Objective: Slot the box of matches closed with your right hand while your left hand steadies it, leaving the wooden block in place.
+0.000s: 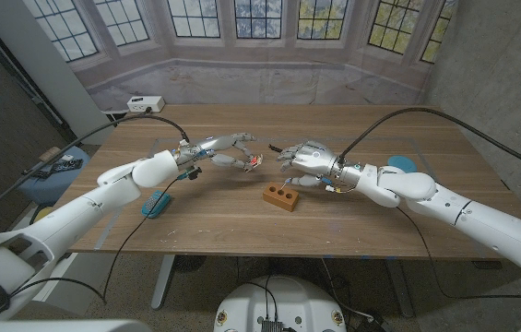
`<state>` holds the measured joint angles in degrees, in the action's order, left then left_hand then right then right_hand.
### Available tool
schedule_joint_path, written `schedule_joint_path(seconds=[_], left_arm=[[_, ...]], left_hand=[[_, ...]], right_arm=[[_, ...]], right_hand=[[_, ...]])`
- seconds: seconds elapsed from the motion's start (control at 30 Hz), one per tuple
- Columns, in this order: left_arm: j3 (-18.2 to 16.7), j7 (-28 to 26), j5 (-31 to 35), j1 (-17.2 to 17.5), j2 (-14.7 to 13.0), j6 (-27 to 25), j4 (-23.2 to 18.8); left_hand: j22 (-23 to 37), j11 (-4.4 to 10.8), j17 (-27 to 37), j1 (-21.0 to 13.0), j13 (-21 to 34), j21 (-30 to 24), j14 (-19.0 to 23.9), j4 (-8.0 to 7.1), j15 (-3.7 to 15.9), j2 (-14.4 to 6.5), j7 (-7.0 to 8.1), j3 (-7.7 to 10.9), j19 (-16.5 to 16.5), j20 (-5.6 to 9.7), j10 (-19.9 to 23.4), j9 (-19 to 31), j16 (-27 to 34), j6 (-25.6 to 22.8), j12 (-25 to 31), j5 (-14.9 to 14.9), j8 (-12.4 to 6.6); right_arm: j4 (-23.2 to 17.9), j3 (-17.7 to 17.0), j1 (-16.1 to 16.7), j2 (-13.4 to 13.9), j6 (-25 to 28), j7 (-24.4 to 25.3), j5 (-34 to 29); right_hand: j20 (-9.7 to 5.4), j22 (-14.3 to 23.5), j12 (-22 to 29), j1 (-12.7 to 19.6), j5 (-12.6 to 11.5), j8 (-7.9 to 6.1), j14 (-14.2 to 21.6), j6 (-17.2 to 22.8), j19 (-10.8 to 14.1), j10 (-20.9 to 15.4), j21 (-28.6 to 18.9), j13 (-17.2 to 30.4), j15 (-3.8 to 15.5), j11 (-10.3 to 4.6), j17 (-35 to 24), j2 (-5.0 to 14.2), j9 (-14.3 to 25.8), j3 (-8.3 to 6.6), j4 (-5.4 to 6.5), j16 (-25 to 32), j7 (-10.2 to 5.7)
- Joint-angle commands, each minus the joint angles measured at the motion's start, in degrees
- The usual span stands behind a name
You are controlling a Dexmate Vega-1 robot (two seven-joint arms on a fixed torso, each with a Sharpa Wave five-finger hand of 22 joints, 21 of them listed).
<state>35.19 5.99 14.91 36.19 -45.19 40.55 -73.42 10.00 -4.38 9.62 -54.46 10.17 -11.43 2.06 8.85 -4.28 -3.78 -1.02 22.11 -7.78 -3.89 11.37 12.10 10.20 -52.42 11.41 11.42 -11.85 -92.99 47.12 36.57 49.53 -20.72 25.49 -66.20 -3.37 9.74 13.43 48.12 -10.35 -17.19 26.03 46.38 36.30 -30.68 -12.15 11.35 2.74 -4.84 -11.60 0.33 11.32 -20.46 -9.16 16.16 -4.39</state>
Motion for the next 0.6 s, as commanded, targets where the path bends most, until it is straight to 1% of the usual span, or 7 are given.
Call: schedule_joint_path(seconds=[0.03,0.6], left_arm=[[-0.72,-0.47,0.22,1.31,-0.73,-0.97,-1.94],[-1.2,-0.26,0.27,1.74,-1.75,-0.56,-1.8]], left_hand=[[0.2,0.34,0.04,-0.06,0.05,0.02,0.03,0.04,-0.04,-0.74,0.37,-0.09,-0.14,0.58,0.22,0.2,-0.02,-0.5,-0.12,-0.06,-0.37],[0.2,0.42,0.04,-0.04,0.05,0.02,0.2,0.07,0.1,-0.84,0.42,-0.09,-0.17,0.62,0.37,0.22,0.0,-0.57,-0.1,-0.11,-0.36]], right_arm=[[2.46,1.94,-1.72,-0.09,-1.29,3.73,-2.16],[5.17,3.93,-3.98,-1.04,-1.8,5.61,-2.88]], right_hand=[[-2.91,0.18,0.31,0.65,-0.3,-0.24,0.71,0.85,0.63,-0.86,-0.37,0.1,7.72,-0.12,-0.34,0.14,0.32,0.32,-0.06,0.34,-0.02],[-3.1,0.19,0.24,0.95,-0.34,-0.2,1.42,1.36,0.97,-1.41,-0.31,0.14,7.89,-0.12,-0.45,0.22,0.34,0.63,-0.01,0.6,0.18]])
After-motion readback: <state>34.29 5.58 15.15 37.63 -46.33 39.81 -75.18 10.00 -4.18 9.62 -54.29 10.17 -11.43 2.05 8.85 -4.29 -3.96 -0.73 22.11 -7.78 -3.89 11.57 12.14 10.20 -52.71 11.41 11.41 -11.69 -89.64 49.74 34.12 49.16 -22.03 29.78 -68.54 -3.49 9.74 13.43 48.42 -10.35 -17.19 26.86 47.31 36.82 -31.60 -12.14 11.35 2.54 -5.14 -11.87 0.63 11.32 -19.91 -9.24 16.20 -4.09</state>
